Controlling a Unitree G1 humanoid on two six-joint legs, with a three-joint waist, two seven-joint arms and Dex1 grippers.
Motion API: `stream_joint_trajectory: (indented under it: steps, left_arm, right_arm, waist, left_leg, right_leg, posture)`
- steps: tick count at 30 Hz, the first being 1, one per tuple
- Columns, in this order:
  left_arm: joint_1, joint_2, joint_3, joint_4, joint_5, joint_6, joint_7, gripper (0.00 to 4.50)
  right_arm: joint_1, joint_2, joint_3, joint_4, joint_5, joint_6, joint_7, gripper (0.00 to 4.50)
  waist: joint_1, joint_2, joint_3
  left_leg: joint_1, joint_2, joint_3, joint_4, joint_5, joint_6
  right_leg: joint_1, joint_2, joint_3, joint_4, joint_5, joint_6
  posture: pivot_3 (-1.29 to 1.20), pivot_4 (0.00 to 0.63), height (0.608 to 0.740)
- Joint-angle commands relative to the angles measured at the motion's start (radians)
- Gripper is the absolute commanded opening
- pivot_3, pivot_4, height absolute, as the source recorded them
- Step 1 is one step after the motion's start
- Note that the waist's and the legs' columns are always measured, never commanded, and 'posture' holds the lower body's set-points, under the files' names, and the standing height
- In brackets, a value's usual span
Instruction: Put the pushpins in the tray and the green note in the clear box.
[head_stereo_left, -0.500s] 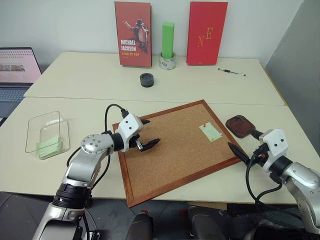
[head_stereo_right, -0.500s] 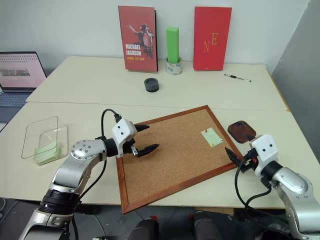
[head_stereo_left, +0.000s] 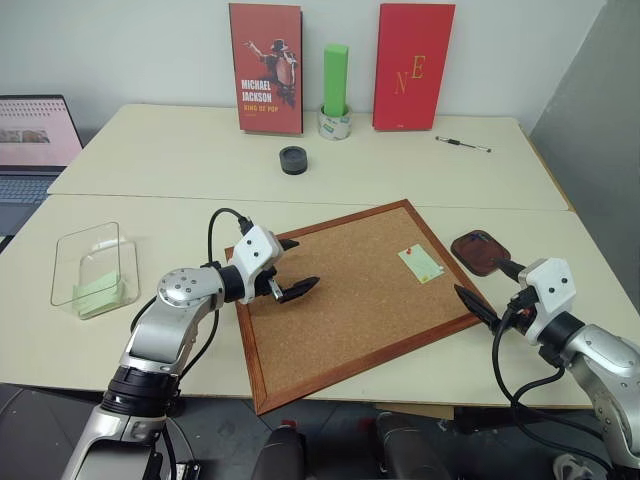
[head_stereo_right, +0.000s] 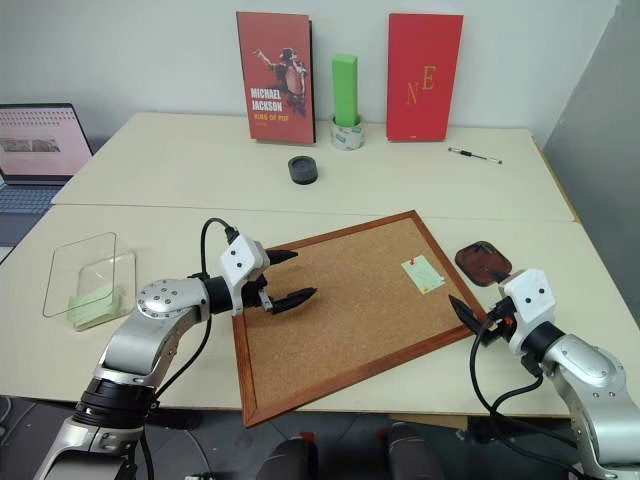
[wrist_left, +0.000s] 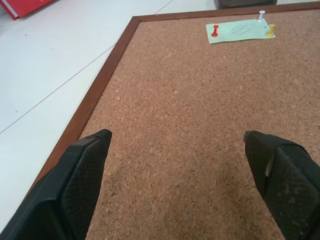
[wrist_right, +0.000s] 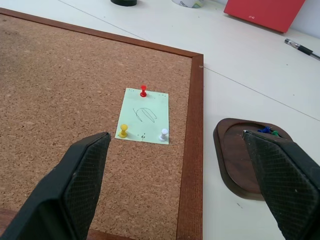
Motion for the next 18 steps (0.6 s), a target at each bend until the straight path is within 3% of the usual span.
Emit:
stream_joint_trajectory:
  steps: [1, 10, 15, 18]
  left_arm:
    - [-0.016, 0.006, 0.031, -0.049, -0.031, -0.003, -0.012, 4.5]
    - [-0.026, 0.004, 0.014, -0.06, -0.067, 0.02, -0.052, 4.5]
    - [-0.045, 0.009, -0.019, -0.045, -0.056, 0.011, -0.093, 3.74]
    - [-0.065, 0.001, -0.039, -0.014, -0.036, -0.014, -0.108, 3.05]
  right_arm:
    - [-0.008, -0.005, -0.006, -0.009, 0.006, -0.024, 0.011, 4.48]
    - [-0.001, -0.002, -0.011, -0.019, 0.005, -0.026, 0.014, 4.48]
    - [0.023, 0.0, -0.021, -0.052, 0.015, -0.018, 0.012, 4.5]
    - [0.043, 0.012, -0.023, -0.083, 0.026, -0.017, 0.006, 4.5]
  waist:
    - [0.0, 0.0, 0.0]
    - [0.0, 0.0, 0.0]
    - [0.0, 0.0, 0.0]
    - [0.0, 0.0, 0.0]
  left_leg:
    - [0.0, 0.0, 0.0, 0.0, 0.0, 0.0]
    - [0.0, 0.0, 0.0, 0.0, 0.0, 0.0]
    - [0.0, 0.0, 0.0, 0.0, 0.0, 0.0]
    - [0.0, 0.0, 0.0, 0.0, 0.0, 0.0]
  right_leg:
    - [0.0, 0.0, 0.0, 0.0, 0.0, 0.0]
    - [0.0, 0.0, 0.0, 0.0, 0.0, 0.0]
    - [0.0, 0.0, 0.0, 0.0, 0.0, 0.0]
    - [0.0, 0.0, 0.0, 0.0, 0.0, 0.0]
  posture:
    - [0.0, 0.15, 0.74]
    - [0.0, 0.15, 0.74]
    - [0.0, 0.15, 0.74]
    - [0.0, 0.15, 0.74]
